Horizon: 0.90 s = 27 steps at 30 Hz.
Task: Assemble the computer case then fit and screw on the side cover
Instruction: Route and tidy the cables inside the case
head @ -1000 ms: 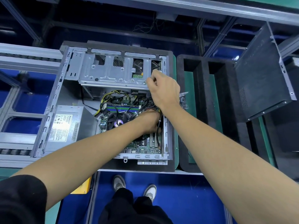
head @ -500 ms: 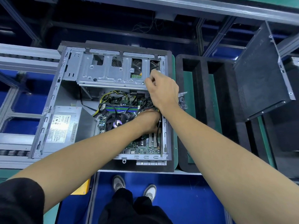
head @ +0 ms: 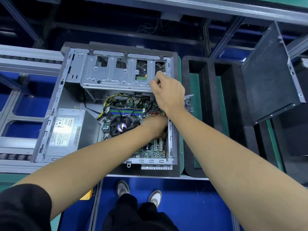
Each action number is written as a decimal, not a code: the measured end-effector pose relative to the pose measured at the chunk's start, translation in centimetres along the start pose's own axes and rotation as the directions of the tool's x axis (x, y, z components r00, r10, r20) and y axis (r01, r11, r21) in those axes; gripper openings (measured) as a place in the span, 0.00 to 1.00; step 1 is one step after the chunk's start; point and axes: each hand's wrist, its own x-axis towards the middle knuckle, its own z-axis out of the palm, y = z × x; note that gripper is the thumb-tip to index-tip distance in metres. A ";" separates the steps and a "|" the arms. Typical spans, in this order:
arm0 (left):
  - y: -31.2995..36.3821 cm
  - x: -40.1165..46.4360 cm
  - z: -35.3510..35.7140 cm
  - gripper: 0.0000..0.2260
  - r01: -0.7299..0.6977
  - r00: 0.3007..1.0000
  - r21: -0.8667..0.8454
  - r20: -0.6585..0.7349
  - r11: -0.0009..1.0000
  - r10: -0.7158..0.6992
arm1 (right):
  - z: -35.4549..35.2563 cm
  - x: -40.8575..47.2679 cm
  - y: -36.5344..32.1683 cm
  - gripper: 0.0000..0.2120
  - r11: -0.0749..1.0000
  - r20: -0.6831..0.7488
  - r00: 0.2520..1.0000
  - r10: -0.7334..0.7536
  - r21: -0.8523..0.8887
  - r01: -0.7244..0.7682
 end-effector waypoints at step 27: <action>0.6 -0.1 -0.9 0.13 0.012 0.994 -0.053 0.113 0.999 -0.006 | -0.2 0.1 -0.2 0.11 1.000 0.024 1.000 0.014 -0.019 -0.013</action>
